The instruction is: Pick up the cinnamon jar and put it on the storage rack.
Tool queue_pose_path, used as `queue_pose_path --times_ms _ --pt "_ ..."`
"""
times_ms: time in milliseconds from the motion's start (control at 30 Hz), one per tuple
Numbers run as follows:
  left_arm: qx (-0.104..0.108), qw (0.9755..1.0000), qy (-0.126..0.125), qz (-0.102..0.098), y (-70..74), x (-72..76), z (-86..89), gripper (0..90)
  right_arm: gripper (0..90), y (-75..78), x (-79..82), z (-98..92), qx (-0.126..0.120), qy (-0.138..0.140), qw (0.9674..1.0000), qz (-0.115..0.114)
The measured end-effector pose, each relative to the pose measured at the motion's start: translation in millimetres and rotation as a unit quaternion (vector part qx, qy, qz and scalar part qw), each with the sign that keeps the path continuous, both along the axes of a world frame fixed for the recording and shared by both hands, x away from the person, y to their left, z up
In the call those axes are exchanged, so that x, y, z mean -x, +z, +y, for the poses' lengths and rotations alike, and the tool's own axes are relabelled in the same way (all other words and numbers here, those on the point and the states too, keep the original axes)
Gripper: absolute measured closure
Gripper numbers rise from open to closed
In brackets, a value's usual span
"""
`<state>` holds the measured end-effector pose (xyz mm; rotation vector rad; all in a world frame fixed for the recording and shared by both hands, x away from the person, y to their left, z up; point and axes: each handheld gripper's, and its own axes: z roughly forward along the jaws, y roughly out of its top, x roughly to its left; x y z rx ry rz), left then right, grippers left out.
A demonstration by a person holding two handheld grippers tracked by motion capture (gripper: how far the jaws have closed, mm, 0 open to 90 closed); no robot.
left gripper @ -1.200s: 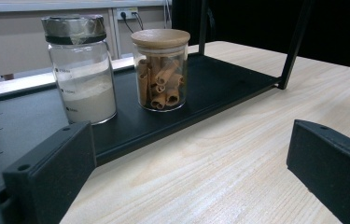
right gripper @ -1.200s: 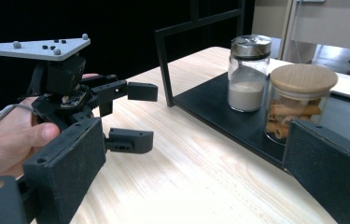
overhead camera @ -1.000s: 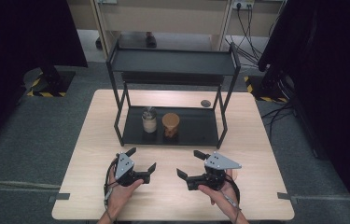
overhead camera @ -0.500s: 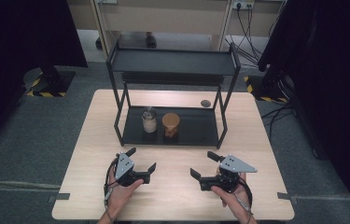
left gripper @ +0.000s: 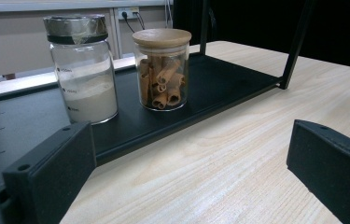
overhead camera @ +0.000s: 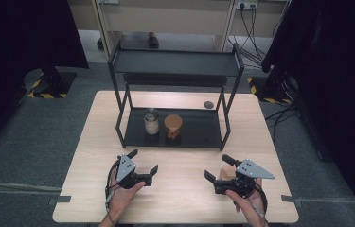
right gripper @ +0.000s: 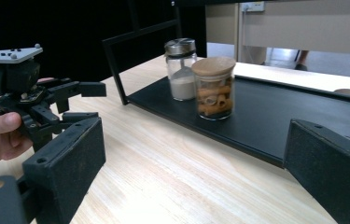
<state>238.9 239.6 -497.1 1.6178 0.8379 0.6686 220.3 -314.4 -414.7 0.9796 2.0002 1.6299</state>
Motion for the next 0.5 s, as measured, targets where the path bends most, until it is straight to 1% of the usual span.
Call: queue_pose_path --times_ms 267,500 --pt "0.000 1.0000 0.000 0.000 -0.2 -0.2 0.0 0.8 6.1 -4.6 9.2 -16.0 -0.006 -0.026 0.9996 0.001" --pt "0.000 1.0000 0.002 0.001 0.0 0.1 0.1 0.8 6.1 -8.5 15.1 -22.3 -0.007 -0.028 0.9996 0.002"
